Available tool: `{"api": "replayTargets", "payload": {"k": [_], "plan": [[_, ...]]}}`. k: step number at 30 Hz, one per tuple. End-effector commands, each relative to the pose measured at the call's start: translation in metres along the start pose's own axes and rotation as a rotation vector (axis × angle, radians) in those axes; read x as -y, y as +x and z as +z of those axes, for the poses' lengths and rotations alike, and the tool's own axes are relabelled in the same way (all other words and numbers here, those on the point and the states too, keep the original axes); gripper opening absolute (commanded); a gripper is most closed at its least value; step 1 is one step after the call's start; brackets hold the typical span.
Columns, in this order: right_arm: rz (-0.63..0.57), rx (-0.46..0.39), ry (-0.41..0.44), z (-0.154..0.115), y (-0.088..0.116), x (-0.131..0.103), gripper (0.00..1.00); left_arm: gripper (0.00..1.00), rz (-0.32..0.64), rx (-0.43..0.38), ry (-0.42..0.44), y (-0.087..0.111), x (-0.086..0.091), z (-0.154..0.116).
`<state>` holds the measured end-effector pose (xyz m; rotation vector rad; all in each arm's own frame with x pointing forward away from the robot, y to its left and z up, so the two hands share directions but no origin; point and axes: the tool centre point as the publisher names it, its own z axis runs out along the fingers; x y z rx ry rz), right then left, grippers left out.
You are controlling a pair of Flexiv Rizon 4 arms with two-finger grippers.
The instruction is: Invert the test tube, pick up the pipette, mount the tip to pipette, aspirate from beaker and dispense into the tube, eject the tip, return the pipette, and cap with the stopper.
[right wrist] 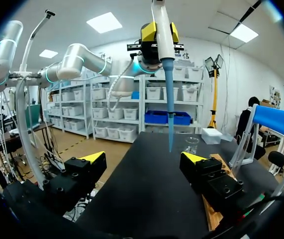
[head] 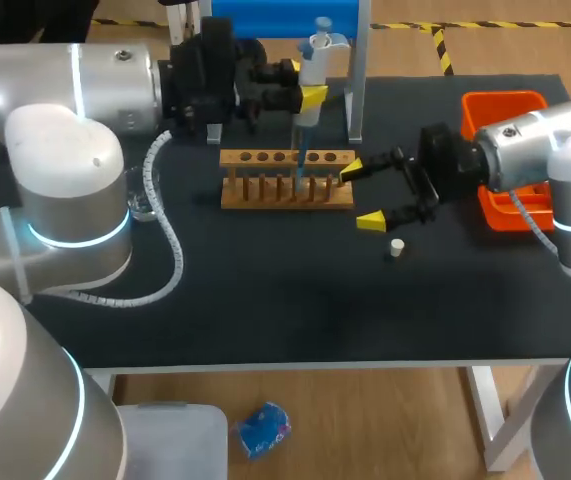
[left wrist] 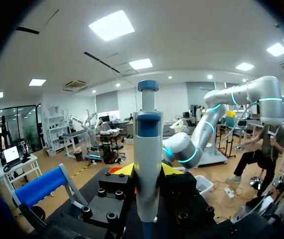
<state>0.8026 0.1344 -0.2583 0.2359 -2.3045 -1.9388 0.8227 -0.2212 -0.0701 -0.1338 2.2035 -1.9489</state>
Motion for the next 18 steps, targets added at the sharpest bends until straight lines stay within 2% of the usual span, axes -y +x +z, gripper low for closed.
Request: {"api": "replayTargets", "payload": {"k": [1,7,8,9,18], "plan": [[0.0,0.001,0.002,0.0,0.0,-0.001,1.0,0.0,0.001,-0.003,0.005,0.0,-0.001,-0.002],[0.0,0.001,0.002,0.0,0.0,-0.001,1.0,0.0,0.001,-0.003,0.005,0.0,-0.001,-0.002],[0.0,0.001,0.002,0.0,0.0,-0.001,1.0,0.0,0.012,-0.037,0.013,-0.001,-0.002,-0.005],[0.0,0.001,0.002,0.0,0.0,-0.001,1.0,0.0,0.016,-0.018,0.008,-0.003,-0.002,-0.01],[0.0,0.082,0.025,0.021,0.0,-0.002,1.0,0.0,0.056,-0.089,0.004,-0.014,-0.01,-0.055]]}}
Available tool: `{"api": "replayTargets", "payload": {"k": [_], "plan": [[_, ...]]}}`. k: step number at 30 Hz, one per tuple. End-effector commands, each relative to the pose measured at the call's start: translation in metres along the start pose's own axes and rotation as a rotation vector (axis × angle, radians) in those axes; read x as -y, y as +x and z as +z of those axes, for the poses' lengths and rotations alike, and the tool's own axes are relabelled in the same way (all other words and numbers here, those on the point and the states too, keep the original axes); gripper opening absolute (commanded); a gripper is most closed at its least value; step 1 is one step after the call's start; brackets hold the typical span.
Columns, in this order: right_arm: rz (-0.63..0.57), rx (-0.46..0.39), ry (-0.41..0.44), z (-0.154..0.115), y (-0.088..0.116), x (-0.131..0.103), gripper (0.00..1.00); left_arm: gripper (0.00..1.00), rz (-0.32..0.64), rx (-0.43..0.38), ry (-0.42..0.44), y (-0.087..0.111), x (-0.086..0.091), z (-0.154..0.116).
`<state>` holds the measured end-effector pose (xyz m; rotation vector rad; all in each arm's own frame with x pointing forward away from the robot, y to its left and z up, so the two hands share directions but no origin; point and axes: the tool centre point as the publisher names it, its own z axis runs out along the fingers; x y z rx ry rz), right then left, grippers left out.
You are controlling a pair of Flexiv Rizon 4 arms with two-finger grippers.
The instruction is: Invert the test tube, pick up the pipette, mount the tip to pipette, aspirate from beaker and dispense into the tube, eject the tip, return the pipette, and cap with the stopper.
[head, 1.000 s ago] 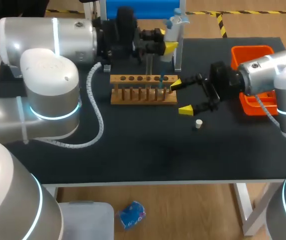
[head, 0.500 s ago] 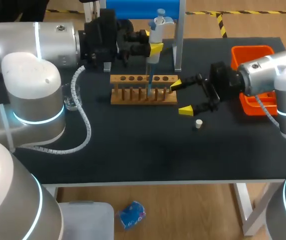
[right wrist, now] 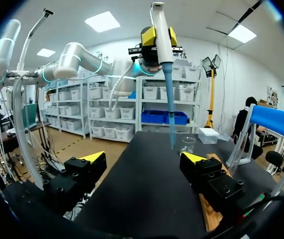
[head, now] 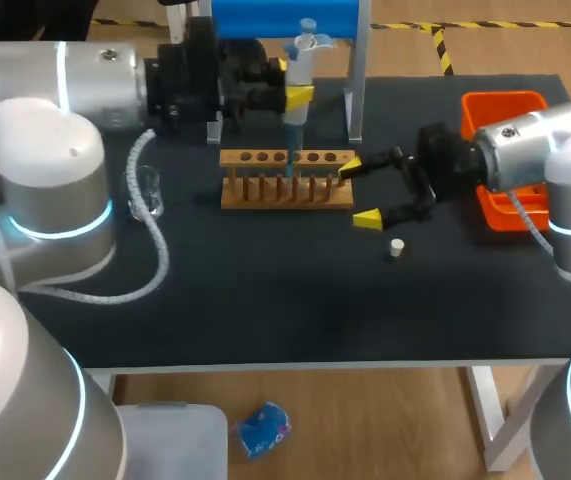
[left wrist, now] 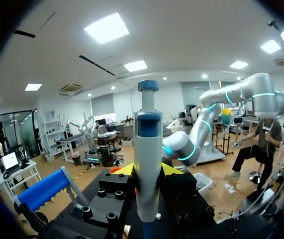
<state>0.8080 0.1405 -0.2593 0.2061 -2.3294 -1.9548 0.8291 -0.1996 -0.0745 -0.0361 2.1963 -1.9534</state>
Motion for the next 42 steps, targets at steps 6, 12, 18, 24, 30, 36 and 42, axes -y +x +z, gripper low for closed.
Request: {"api": "replayTargets", "payload": {"k": [6,12,18,24,30,36,42], "plan": [[0.023,0.103,0.083,0.041,0.006,-0.006,1.0,0.0,0.022,-0.076,-0.022,-0.012,-0.011,-0.066],[0.03,0.118,0.1,0.059,0.005,-0.011,1.0,0.0,0.012,-0.059,-0.009,-0.021,-0.017,-0.083],[0.03,0.118,0.1,0.059,0.005,-0.011,1.0,0.0,0.012,-0.059,-0.009,-0.021,-0.017,-0.083],[0.03,0.118,0.1,0.059,0.005,-0.011,1.0,0.0,0.012,-0.059,-0.009,-0.021,-0.017,-0.083],[0.054,0.163,0.154,0.08,0.0,-0.003,1.0,0.0,0.023,-0.055,-0.007,-0.028,-0.018,-0.086],[0.06,0.195,0.201,0.114,-0.006,0.013,1.0,0.0,0.054,-0.069,-0.016,-0.043,-0.021,-0.111],[0.085,0.194,0.206,0.136,-0.014,0.029,1.0,0.0,0.058,-0.051,-0.01,-0.058,-0.031,-0.141]]}}
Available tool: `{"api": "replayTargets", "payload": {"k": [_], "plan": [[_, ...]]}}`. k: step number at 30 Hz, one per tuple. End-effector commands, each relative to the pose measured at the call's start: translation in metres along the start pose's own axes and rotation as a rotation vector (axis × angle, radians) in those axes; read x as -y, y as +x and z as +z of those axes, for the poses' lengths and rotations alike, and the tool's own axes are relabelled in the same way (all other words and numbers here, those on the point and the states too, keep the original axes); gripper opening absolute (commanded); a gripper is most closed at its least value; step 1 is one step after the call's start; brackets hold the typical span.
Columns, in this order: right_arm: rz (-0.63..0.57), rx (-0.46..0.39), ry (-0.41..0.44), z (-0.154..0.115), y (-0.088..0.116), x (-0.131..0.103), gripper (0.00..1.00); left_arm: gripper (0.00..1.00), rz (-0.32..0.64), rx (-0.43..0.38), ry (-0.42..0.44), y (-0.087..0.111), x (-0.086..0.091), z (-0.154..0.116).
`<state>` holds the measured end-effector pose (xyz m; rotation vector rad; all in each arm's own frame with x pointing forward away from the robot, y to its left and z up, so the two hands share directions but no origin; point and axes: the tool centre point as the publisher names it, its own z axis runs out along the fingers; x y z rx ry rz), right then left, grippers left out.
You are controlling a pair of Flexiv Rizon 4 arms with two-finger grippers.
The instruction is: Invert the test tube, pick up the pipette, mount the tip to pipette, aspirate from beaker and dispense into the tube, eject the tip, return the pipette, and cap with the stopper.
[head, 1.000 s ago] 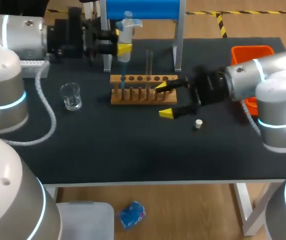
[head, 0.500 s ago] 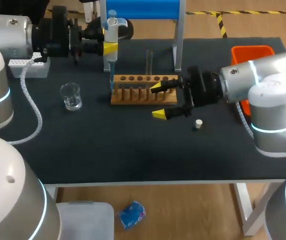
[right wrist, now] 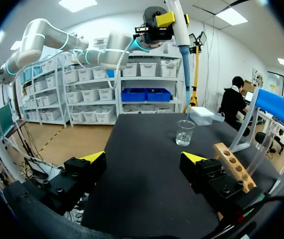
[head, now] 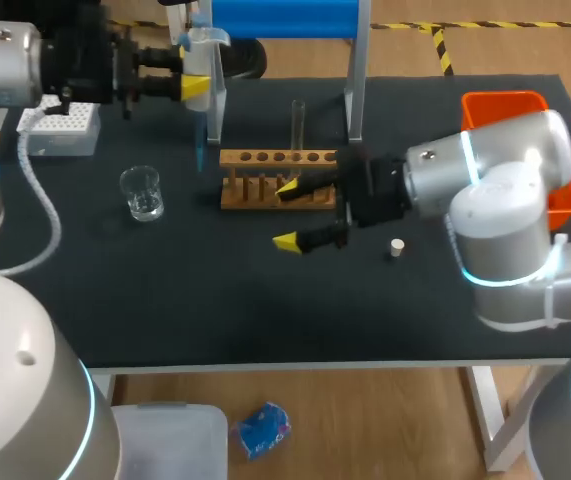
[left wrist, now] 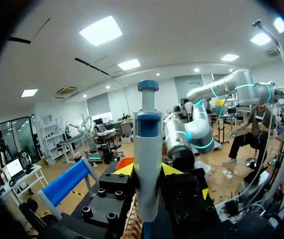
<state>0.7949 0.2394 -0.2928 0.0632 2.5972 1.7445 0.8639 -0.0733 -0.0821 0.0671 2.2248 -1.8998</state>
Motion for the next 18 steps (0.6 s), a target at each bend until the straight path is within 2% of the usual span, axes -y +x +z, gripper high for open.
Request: {"api": "replayTargets", "payload": {"k": [1,9,16,18], "plan": [[0.006,0.011,0.005,0.04,-0.007,0.007,1.0,0.0,-0.009,-0.004,0.032,-0.007,-0.008,-0.029],[0.029,0.035,0.014,0.075,-0.019,0.016,1.0,0.0,-0.047,0.028,0.042,-0.023,-0.033,-0.049],[0.074,0.049,0.023,0.11,-0.029,0.028,1.0,0.0,-0.057,0.042,0.049,-0.039,-0.048,-0.059],[0.071,0.044,0.05,0.119,-0.032,0.029,1.0,0.0,-0.068,0.052,0.042,-0.043,-0.053,-0.061]]}}
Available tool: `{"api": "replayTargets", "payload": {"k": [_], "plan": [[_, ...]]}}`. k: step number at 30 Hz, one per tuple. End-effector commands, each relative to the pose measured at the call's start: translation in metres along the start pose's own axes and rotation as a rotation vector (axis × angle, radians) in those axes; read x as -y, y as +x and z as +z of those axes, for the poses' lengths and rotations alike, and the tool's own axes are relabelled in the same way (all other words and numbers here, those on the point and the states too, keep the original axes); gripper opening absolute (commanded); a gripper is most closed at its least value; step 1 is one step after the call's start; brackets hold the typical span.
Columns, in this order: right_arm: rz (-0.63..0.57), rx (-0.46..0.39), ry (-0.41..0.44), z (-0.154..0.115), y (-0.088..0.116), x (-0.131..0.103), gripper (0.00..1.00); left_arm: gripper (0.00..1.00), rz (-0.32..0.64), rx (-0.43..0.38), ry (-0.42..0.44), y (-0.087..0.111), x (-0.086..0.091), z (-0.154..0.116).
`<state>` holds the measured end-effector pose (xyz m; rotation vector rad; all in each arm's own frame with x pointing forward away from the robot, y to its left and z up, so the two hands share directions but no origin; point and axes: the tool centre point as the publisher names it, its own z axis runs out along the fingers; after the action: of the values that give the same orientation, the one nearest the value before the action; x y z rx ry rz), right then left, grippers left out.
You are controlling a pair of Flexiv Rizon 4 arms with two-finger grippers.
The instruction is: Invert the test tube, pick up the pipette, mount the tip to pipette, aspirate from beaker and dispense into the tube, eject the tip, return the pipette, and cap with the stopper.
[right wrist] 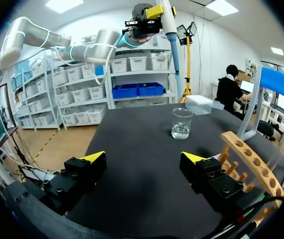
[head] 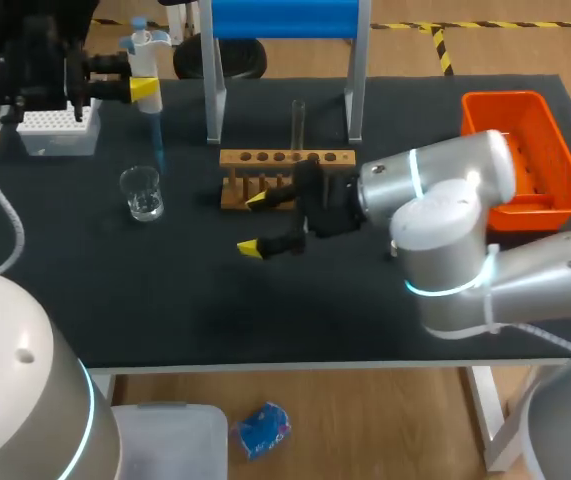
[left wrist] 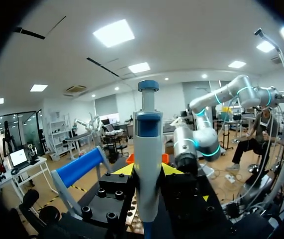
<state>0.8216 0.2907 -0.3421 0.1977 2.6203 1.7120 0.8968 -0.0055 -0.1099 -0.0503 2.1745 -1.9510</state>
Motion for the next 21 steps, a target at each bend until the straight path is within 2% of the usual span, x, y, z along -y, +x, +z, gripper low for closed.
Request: {"api": "replayTargets", "payload": {"k": [1,13,21], "plan": [[-0.004,0.002,0.024,0.053,-0.005,0.002,1.0,0.0,-0.011,0.009,-0.007,-0.014,-0.012,-0.005],[-0.004,0.002,0.024,0.053,-0.005,0.002,1.0,0.0,-0.011,0.009,-0.007,-0.014,-0.012,-0.005],[-0.033,0.005,0.019,0.073,-0.014,0.006,1.0,0.0,0.01,-0.001,0.006,-0.017,-0.013,-0.011]]}}
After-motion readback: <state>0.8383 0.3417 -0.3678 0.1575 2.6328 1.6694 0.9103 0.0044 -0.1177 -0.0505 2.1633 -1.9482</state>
